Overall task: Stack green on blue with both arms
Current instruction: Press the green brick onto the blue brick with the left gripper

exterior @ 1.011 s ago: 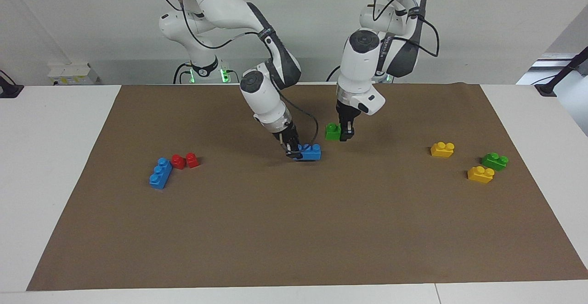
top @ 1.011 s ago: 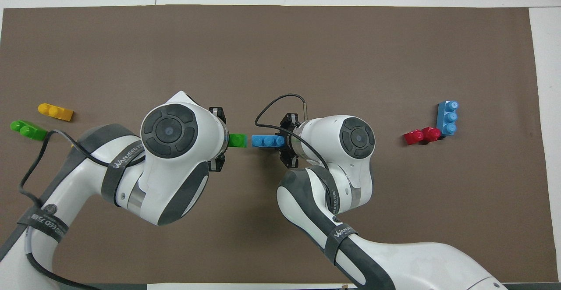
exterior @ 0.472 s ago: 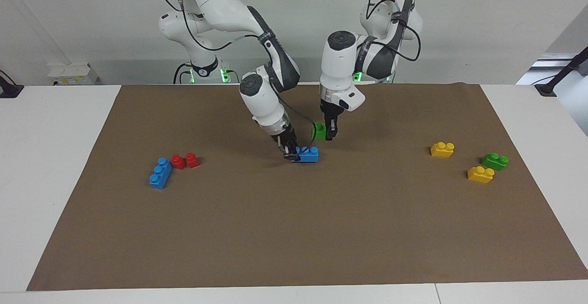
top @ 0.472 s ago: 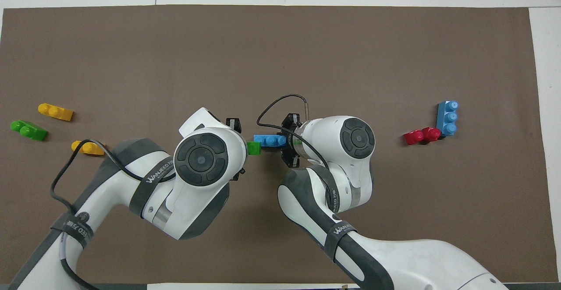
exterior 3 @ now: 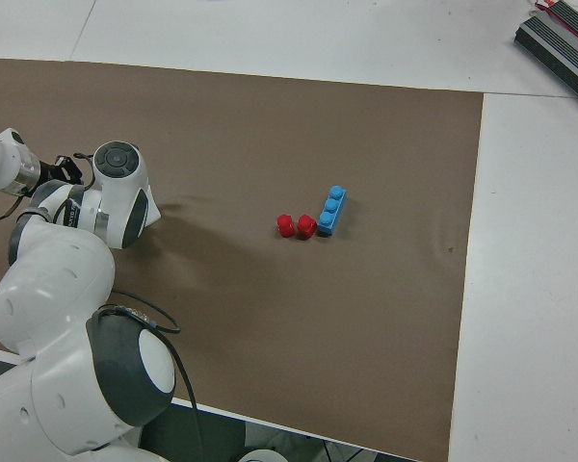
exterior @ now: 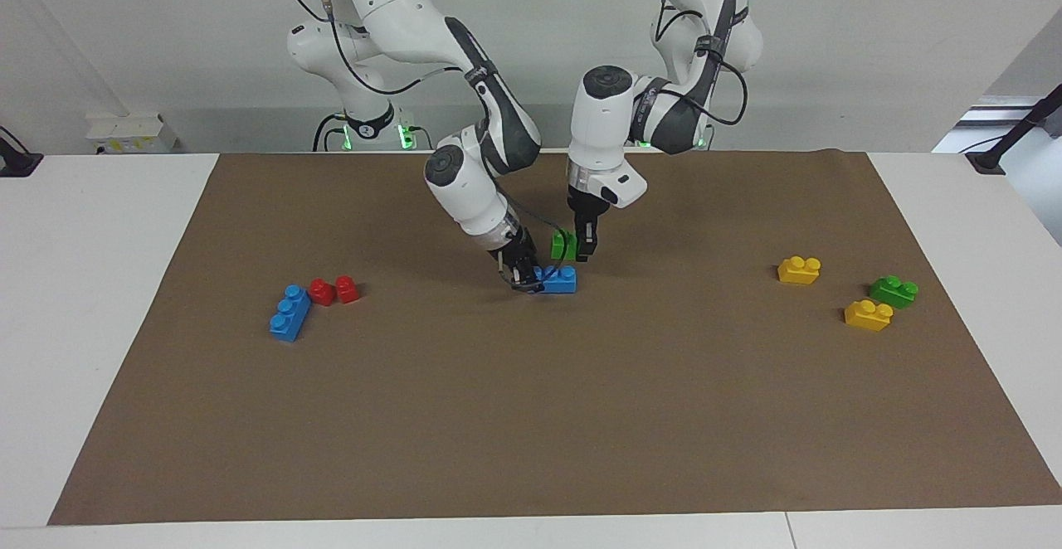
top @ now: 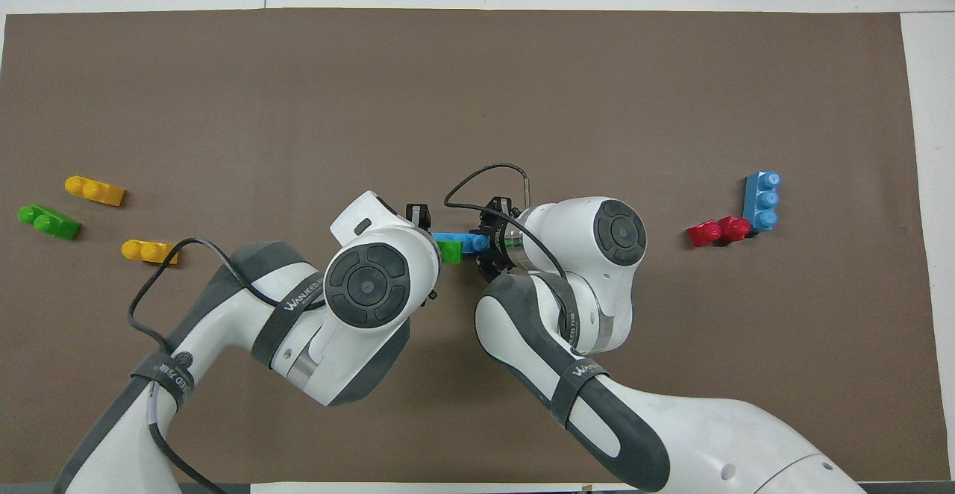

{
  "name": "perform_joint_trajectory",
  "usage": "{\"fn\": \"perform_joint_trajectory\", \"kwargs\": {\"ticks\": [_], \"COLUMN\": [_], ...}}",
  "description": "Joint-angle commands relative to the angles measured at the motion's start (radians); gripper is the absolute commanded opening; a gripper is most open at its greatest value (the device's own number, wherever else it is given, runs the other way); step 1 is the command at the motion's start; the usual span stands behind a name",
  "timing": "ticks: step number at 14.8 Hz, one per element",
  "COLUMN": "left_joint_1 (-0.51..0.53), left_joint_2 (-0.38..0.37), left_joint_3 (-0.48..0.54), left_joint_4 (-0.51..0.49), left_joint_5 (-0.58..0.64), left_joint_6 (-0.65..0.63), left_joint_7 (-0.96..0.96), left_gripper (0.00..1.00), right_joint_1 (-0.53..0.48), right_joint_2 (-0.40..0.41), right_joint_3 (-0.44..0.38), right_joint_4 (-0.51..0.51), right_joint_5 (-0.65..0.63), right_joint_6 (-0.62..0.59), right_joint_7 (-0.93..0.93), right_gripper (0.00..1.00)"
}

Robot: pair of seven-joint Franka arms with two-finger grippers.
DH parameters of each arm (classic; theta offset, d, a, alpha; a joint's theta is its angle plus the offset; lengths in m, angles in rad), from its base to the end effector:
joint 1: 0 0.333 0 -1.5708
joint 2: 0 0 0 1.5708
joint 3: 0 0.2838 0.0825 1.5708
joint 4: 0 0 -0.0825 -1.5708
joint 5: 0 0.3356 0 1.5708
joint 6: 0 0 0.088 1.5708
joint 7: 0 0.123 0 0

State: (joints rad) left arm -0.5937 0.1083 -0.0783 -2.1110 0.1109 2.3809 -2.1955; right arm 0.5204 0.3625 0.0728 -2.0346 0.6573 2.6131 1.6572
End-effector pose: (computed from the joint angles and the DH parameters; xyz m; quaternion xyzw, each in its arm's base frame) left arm 0.4218 -0.3319 0.3623 0.7454 0.6607 0.0478 0.0751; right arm 0.4831 0.3139 0.2752 -0.6747 0.7023 0.1410 0.1777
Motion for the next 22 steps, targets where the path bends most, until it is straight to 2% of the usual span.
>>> {"fn": "perform_joint_trajectory", "kwargs": {"ticks": [1,7,17,22], "left_joint_1": [-0.018,-0.028,-0.046,-0.051], "left_joint_2": [0.013,0.099,0.105,0.126], "left_joint_3": [0.014,0.015,0.015,0.015], "left_joint_4": [-0.003,0.048,0.045,0.054], "left_joint_5": [0.046,0.087,0.092,0.133], "left_joint_6": [0.029,0.046,0.034,0.009], "left_joint_7": [-0.047,-0.047,-0.056,-0.055], "left_gripper": [0.0,0.0,0.0,0.0], "right_joint_1": [0.003,0.003,0.003,0.004], "right_joint_2": [0.003,0.003,0.001,0.001], "right_joint_3": [0.004,0.004,0.004,0.004], "right_joint_4": [-0.009,-0.013,-0.032,-0.035], "right_joint_5": [0.031,0.031,0.031,0.031], "right_joint_6": [0.025,0.027,0.053,0.056], "right_joint_7": [-0.034,-0.036,-0.036,-0.037], "right_gripper": [0.0,0.0,0.0,0.0]}}
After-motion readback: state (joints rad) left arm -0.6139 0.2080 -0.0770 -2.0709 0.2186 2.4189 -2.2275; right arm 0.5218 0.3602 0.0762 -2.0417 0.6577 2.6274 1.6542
